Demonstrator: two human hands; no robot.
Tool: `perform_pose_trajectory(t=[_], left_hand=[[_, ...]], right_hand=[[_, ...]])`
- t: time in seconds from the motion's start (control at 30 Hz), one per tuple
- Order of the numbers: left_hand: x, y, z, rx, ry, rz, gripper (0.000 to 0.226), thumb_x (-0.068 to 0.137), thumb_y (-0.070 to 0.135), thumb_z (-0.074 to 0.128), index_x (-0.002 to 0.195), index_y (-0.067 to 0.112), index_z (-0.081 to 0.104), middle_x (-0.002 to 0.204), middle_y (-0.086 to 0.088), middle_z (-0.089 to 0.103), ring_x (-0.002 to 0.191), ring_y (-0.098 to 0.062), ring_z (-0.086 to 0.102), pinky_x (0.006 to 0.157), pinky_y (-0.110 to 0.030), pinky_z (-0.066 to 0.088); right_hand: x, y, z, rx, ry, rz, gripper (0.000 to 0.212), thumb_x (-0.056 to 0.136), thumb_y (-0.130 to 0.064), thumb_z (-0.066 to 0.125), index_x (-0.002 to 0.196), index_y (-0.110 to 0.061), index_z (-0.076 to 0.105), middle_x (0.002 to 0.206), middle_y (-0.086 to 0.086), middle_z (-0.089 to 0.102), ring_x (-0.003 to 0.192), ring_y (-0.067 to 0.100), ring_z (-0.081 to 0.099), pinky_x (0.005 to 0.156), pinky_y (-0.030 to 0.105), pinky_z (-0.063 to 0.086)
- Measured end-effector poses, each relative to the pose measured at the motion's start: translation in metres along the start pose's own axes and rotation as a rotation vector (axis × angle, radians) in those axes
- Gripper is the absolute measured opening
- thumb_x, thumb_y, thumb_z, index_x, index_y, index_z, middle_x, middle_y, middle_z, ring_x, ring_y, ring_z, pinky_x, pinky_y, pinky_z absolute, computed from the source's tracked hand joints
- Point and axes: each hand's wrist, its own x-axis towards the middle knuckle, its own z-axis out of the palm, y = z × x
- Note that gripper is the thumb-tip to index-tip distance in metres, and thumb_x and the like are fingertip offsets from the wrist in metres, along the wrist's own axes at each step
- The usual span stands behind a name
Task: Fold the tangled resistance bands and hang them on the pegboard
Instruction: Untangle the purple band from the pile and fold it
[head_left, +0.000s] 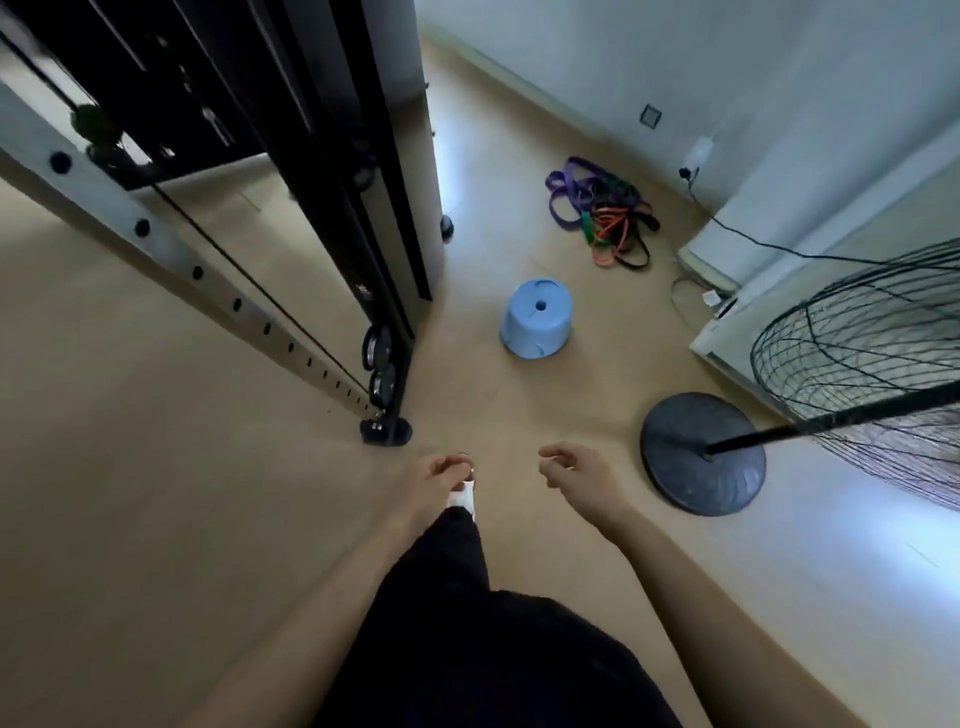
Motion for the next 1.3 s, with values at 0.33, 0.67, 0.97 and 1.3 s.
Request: perform_pose_trajectory(t=[0.33,0.67,0.97,1.3], left_hand=[[0.162,0.17,-0.048,0.187,-0.032,0.12,0.015,0.098,-0.002,0.055,0.101,-0.005,0.07,0.086,-0.01,0.068,0.068,-0.002,0.064,0.059,-0.007,0.047],[0.302,0.288,-0.017,0.322,-0.098,0.063,0.013,0.096,0.007,0.062,0.098,0.005,0.075,0.092,-0.012,0.076,0.092,-0.033,0.071,0.089,-0.04,0.056],[0.397,0.4,0.01,0.247,-0.093,0.069,0.013,0.097,0.005,0.062,0.096,0.007,0.075,0.094,-0.014,0.076,0.089,-0.024,0.071,0.085,-0.035,0.057],[0.559,0.528,0.047,0.248,-0.24,0.041,0.014,0.096,0.014,0.062,0.093,0.016,0.076,0.095,-0.008,0.077,0.083,-0.015,0.07,0.068,-0.018,0.049]], right_hand=[[0.134,-0.131,-0.061,0.144,0.104,0.008,0.015,0.096,-0.018,0.064,0.109,-0.015,0.07,0.095,0.003,0.07,0.08,0.014,0.064,0.069,0.02,0.047],[0.283,-0.175,-0.149,0.283,0.148,0.062,0.019,0.098,-0.014,0.061,0.115,-0.011,0.068,0.105,0.006,0.071,0.083,0.014,0.066,0.065,0.013,0.046],[0.413,-0.217,-0.235,0.384,0.208,0.132,0.011,0.093,-0.02,0.061,0.095,-0.027,0.07,0.094,0.004,0.075,0.075,0.014,0.069,0.068,0.028,0.05],[0.536,-0.264,-0.323,0.461,0.362,0.265,0.014,0.098,-0.016,0.059,0.107,-0.014,0.069,0.095,0.01,0.074,0.072,0.016,0.064,0.064,0.025,0.048]])
